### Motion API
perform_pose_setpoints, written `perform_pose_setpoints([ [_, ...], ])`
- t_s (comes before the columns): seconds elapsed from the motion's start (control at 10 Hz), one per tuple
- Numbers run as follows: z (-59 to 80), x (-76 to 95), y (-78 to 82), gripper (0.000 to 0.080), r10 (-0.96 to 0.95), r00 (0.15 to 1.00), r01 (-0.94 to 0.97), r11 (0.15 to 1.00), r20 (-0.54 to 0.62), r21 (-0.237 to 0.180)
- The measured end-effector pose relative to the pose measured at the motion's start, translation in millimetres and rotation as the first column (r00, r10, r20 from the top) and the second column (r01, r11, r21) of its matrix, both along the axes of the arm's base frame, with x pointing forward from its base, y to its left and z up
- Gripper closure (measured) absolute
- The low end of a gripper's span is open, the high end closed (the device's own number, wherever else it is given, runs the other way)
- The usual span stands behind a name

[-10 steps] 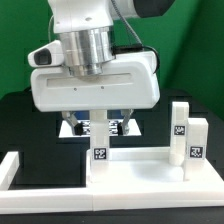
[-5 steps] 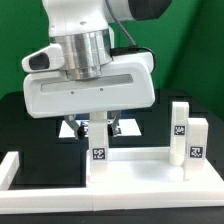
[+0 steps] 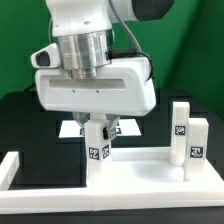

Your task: Assemble desk

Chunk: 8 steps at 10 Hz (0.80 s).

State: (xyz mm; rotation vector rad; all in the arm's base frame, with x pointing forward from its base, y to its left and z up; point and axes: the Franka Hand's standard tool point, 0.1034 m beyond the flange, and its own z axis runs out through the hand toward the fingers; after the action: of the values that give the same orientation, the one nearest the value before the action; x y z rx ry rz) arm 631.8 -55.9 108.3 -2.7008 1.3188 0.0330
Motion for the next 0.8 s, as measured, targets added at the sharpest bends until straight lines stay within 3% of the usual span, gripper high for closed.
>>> perform_pose_setpoints([
  [0.2, -0.7, 0.9, 0.9, 0.0509, -0.310, 0.950, 0.311, 0.950, -0.033, 0.042],
  [0.3, -2.6, 1.8, 0.4, 0.0509, -0.465, 0.884, 0.467, 0.882, -0.049, 0.064],
  [0.6, -2.7, 3.6, 3.3, 0.0509, -0.698, 0.709, 0.705, 0.706, -0.099, 0.067],
  [0.8, -3.3, 3.3, 2.6, 0.0509, -0.645, 0.760, 0.650, 0.757, -0.082, 0.066],
])
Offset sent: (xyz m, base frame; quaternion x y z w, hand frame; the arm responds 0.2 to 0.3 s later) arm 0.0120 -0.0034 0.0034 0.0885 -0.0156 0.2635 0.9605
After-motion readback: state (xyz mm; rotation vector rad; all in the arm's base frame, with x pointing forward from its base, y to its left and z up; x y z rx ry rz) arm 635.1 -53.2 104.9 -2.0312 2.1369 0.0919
